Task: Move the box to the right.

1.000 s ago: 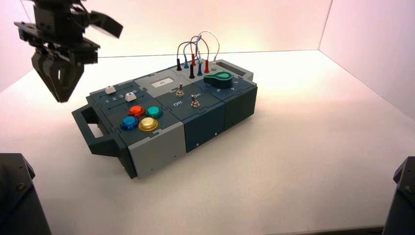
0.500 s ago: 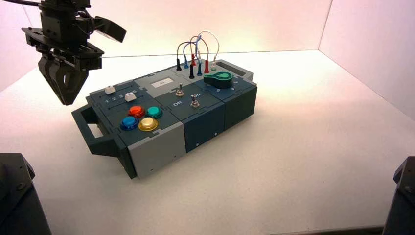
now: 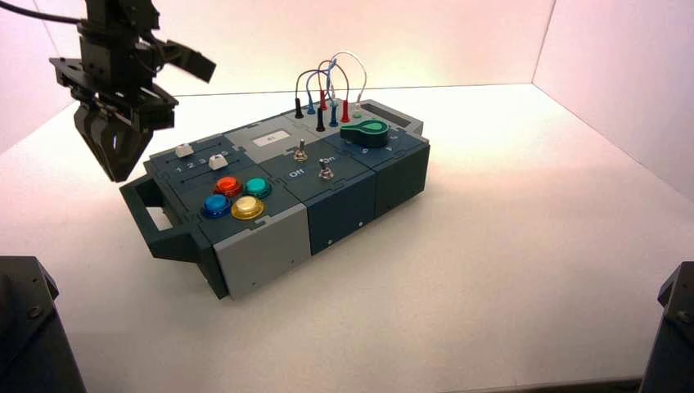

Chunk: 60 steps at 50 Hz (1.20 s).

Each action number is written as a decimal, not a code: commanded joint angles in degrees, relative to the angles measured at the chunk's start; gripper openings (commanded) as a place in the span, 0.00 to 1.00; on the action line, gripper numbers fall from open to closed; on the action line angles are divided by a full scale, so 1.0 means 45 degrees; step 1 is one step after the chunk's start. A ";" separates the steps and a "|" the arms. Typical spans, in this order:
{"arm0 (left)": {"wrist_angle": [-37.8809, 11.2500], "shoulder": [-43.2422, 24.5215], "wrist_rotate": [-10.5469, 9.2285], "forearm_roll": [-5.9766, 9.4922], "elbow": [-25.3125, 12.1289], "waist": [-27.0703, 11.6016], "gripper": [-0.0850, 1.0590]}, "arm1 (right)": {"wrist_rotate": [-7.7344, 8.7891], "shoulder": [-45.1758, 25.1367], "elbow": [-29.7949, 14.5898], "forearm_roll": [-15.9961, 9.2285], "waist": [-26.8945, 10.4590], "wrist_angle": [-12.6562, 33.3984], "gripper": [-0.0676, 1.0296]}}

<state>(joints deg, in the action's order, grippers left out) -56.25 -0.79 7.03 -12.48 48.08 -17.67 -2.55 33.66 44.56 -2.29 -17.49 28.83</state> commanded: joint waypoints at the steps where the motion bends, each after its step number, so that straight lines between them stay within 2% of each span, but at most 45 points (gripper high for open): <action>1: 0.0098 -0.0098 -0.0117 -0.0312 -0.0410 0.0059 0.05 | 0.0059 -0.0156 -0.0293 -0.0059 -0.0059 -0.0234 0.04; 15: 0.0547 -0.0293 -0.0664 -0.1055 -0.0645 0.0059 0.05 | 0.0059 -0.0254 -0.0176 -0.0059 -0.0059 -0.0469 0.04; 43: 0.0957 -0.0547 -0.0742 -0.1035 -0.0723 0.0020 0.05 | 0.0059 -0.0762 -0.0254 -0.0059 -0.0059 -0.0879 0.04; 60: 0.1387 -0.1367 -0.0762 -0.1016 -0.0937 -0.0273 0.05 | 0.0059 -0.0801 -0.0273 -0.0039 -0.0059 -0.0918 0.04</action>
<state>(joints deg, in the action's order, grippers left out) -51.06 -6.77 3.96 -17.23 45.62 -18.02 -2.46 29.79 44.56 -2.37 -17.49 25.40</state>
